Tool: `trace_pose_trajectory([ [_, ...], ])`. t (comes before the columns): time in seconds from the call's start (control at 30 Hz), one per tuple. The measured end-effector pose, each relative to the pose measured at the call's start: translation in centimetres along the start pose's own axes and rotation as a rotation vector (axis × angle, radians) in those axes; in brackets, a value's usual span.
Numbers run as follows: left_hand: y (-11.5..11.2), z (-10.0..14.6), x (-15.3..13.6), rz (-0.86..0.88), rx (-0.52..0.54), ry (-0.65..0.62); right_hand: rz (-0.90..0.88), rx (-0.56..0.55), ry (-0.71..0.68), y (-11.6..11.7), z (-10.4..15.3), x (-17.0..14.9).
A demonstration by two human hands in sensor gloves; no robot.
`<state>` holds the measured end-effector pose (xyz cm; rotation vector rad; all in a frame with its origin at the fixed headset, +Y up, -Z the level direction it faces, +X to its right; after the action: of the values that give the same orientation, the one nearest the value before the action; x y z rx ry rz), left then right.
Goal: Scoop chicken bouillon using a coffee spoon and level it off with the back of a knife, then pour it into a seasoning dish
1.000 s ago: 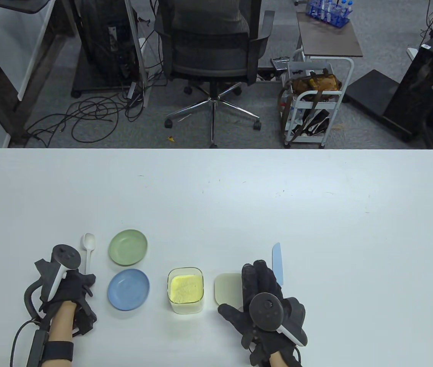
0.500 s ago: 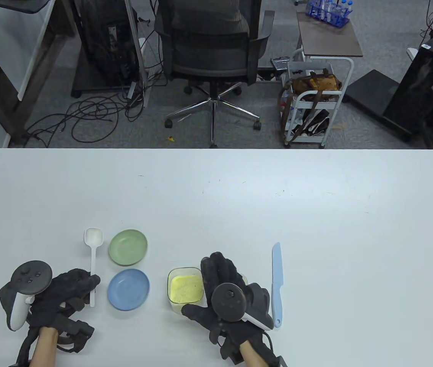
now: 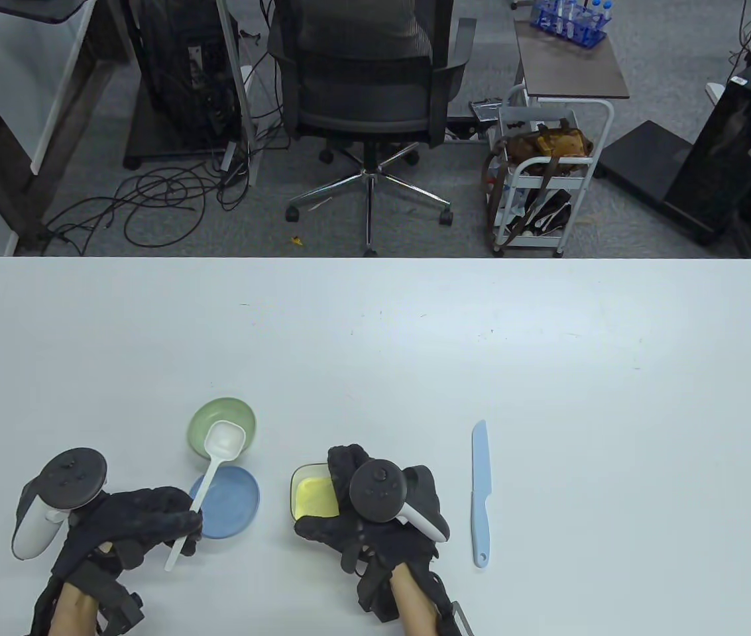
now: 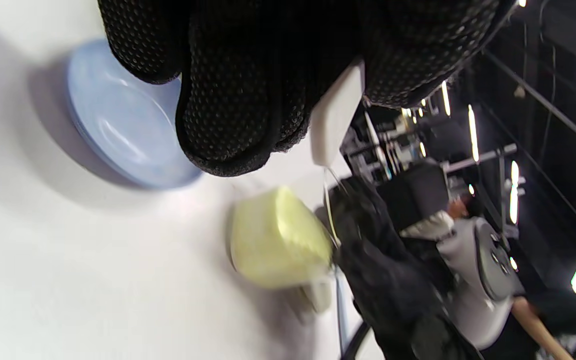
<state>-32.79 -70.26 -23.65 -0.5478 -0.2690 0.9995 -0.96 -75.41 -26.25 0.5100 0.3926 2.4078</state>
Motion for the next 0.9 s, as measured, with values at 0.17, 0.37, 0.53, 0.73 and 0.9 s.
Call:
trace_pose_trajectory([
  [0.17, -3.0, -1.6, 1.8, -0.028, -0.199, 0.007, -0.051, -0.026, -0.017, 0.4, 0.1, -0.5],
  [0.37, -4.3, -3.2, 3.2, -0.06, -0.189, 0.074, -0.055, -0.03, -0.021, 0.5, 0.2, -0.5],
  [0.53, -4.7, -3.7, 4.7, -0.256, -0.04, 0.152, -0.063, -0.029, -0.024, 0.5, 0.2, -0.5],
  [0.73, -6.0, -4.6, 6.6, -0.424, 0.134, 0.157, -0.066, -0.03, -0.027, 0.5, 0.2, -0.5],
  [0.9, -6.5, -5.7, 7.6, -0.457, 0.116, 0.169, -0.07, -0.025, -0.029, 0.5, 0.2, -0.5],
])
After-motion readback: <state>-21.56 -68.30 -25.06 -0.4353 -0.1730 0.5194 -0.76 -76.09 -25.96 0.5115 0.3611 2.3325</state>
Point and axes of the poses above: the tracker on the back of each hand, its own x axis roughly to the thumb side, its own z axis roughly from the fingertips to the wrist, y = z × x, the point moved 1 cm from there along -z, roughly from the wrist to the fingertips, and after that the axes turned 1 degree about -y, right-handed, at the moved point
